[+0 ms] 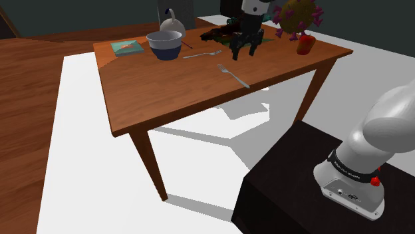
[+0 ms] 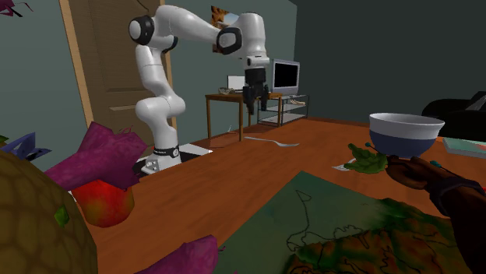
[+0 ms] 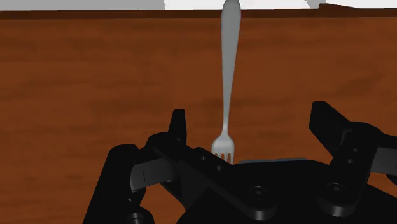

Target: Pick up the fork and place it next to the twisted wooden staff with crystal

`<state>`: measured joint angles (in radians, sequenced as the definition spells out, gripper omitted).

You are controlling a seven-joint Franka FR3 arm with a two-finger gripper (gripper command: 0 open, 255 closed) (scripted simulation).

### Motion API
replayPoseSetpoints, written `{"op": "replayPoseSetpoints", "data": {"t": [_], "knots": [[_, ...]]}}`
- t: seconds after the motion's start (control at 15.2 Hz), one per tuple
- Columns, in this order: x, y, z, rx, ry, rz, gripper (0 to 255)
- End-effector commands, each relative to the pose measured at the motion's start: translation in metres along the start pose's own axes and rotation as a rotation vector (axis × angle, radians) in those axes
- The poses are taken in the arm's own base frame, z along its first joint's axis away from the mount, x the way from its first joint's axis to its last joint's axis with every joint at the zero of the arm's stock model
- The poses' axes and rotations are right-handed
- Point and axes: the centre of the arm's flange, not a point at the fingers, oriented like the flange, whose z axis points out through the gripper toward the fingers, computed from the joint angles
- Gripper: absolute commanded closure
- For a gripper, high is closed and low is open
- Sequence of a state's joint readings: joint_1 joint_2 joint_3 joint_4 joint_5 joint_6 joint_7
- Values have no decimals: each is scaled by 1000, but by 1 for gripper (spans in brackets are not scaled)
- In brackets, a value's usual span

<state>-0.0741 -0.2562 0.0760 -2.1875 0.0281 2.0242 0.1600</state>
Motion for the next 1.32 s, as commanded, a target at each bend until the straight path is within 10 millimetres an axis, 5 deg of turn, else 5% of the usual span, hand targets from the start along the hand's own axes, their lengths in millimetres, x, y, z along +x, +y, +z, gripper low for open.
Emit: {"op": "replayPoseSetpoints", "data": {"t": [0.0,0.46,0.99,1.25], "knots": [[24,0,16,-2,-3,18,0],[99,6,72,-9,-15,77,0],[99,7,112,-9,-15,77,0],[99,7,112,-9,-15,77,0]]}}
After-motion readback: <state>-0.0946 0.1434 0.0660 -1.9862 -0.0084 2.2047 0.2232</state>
